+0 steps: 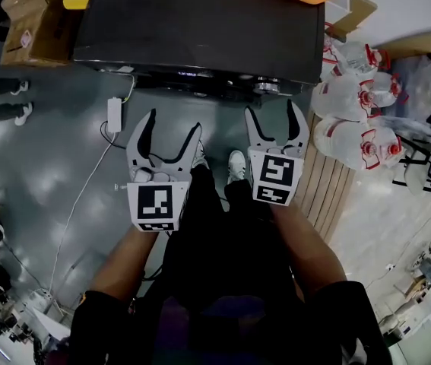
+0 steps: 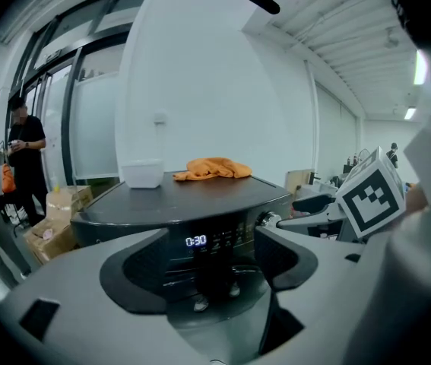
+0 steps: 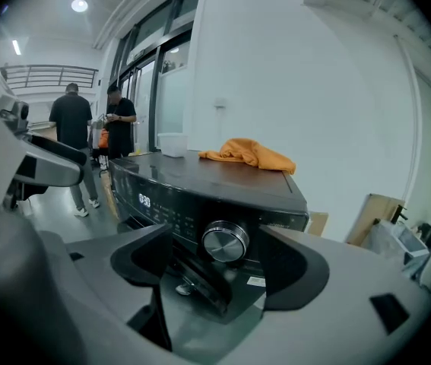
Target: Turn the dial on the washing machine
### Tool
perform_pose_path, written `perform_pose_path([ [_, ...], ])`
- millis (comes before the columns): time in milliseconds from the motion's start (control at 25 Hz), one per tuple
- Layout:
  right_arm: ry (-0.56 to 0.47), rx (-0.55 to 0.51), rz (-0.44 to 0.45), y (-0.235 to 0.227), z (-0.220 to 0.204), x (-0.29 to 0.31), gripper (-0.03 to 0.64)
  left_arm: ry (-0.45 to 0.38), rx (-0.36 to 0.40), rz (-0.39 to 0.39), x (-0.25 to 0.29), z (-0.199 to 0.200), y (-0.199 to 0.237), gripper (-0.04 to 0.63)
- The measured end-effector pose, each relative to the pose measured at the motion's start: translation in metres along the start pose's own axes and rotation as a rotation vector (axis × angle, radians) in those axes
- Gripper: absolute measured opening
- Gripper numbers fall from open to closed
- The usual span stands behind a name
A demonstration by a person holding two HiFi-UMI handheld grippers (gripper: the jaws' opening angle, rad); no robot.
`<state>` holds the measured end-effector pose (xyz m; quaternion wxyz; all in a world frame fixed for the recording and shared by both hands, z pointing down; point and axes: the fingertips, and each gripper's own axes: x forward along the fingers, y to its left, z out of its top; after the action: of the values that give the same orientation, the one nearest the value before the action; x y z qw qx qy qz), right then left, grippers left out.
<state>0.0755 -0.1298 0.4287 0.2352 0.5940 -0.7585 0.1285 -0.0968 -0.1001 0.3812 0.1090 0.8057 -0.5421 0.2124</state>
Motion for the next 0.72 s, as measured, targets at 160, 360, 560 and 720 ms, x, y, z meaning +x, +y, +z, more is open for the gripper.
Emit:
perform_pose_path([
  [160, 0.023, 0.011, -0.038, -0.006, -0.008, 0.017, 0.364, 0.011, -0.002, -0.015, 0.016, -0.007, 0.007, 0.331],
  [360, 0.042, 0.025, -0.07, -0.008, -0.019, 0.034, 0.357, 0.022, 0.006, -0.034, 0.031, -0.017, 0.01, 0.331],
  [560, 0.05, 0.025, -0.093, -0.007, -0.025, 0.044, 0.33, 0.034, 0.001, -0.045, 0.037, -0.029, 0.01, 0.331],
  [720, 0.056, 0.021, -0.116, -0.01, -0.029, 0.049, 0.315, 0.047, 0.002, -0.054, 0.039, -0.038, 0.011, 0.331],
])
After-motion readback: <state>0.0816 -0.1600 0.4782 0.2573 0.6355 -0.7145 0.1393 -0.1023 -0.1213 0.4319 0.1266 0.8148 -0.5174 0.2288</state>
